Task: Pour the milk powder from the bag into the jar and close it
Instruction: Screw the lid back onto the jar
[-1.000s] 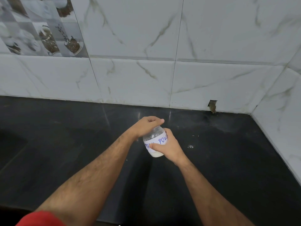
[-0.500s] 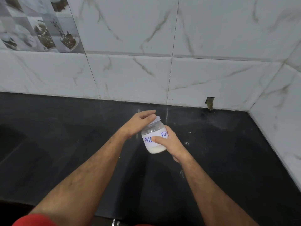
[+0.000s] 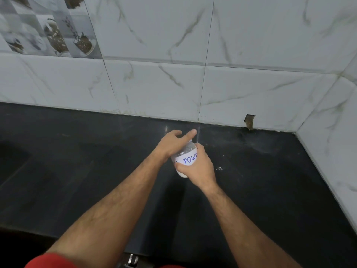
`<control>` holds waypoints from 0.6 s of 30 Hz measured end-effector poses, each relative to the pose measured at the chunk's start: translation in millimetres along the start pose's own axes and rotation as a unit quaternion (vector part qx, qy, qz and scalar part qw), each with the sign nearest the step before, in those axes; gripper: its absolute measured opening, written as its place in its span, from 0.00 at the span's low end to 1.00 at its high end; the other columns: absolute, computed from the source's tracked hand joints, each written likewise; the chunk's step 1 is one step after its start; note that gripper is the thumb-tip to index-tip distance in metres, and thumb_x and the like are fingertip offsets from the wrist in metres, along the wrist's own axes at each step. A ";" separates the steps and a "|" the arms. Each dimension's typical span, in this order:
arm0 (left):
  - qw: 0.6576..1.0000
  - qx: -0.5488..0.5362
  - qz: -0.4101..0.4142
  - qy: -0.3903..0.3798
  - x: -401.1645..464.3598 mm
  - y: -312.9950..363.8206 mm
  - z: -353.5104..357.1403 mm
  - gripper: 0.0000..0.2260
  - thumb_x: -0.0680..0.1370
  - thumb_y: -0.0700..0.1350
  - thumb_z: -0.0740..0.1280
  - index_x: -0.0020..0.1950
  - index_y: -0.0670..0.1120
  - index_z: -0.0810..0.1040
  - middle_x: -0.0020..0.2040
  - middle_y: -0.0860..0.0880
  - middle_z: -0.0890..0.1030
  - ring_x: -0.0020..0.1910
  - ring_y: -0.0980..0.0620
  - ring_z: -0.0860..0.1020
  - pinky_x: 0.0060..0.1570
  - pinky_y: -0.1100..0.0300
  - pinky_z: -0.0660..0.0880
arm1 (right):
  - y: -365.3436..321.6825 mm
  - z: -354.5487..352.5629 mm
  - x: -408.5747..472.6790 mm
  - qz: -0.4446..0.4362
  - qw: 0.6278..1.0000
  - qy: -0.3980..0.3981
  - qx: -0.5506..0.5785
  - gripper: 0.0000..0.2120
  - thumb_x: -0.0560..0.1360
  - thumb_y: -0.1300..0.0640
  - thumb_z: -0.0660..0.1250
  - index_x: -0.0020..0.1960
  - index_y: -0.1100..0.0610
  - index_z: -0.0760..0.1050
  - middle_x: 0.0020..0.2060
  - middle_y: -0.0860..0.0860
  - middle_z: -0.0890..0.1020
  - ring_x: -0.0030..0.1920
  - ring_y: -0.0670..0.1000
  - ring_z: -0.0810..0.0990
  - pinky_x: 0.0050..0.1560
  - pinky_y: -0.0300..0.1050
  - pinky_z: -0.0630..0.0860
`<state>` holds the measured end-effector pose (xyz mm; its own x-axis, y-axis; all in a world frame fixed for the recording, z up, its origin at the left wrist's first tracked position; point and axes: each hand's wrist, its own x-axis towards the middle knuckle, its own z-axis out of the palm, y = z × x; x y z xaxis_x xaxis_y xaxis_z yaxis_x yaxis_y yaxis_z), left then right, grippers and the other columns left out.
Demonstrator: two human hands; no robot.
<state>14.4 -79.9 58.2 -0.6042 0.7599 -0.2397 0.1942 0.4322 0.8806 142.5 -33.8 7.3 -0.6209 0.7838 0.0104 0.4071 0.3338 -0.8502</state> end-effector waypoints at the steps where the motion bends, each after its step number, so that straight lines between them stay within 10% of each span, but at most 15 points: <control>1: 0.999 0.017 -0.008 0.026 0.8 0.2 3.0 0.38 0.64 0.73 0.67 0.63 0.48 0.76 0.56 0.52 0.82 0.53 0.50 0.82 0.57 0.50 0.79 | -0.9 0.8 0.0 0.002 1.000 -0.003 -0.006 0.33 0.59 0.42 0.77 0.57 0.41 0.64 0.49 0.42 0.78 0.47 0.45 0.79 0.45 0.44 0.80; 5: 0.996 -0.089 0.015 0.013 2.5 -3.4 1.6 0.20 0.68 0.55 0.76 0.54 0.47 0.77 0.48 0.47 0.84 0.42 0.50 0.83 0.49 0.52 0.81 | 4.3 -4.9 5.9 0.046 0.981 -0.085 0.168 0.32 0.61 0.48 0.78 0.61 0.53 0.71 0.53 0.51 0.83 0.52 0.50 0.83 0.49 0.47 0.82; 11: 0.965 -0.194 0.080 -0.159 -4.1 2.6 -22.6 0.20 0.69 0.47 0.74 0.59 0.47 0.77 0.51 0.44 0.85 0.47 0.46 0.82 0.51 0.51 0.79 | 10.9 -5.5 1.3 0.101 0.826 -0.259 0.490 0.37 0.57 0.45 0.80 0.62 0.57 0.77 0.51 0.56 0.85 0.50 0.55 0.84 0.49 0.54 0.82; 18: 0.991 -0.095 0.062 -0.074 9.5 -25.1 -65.3 0.23 0.73 0.49 0.76 0.66 0.49 0.75 0.50 0.51 0.84 0.55 0.51 0.81 0.63 0.52 0.74 | -1.5 9.5 9.4 0.063 0.912 -0.120 0.387 0.37 0.61 0.48 0.77 0.67 0.57 0.72 0.56 0.56 0.85 0.55 0.55 0.85 0.53 0.52 0.82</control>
<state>-46.6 -115.3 60.5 -0.4626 0.8702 -0.1694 0.1024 0.2423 0.9648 129.7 -32.0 3.7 -0.7685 0.6223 -0.1490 -0.0528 -0.2938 -0.9544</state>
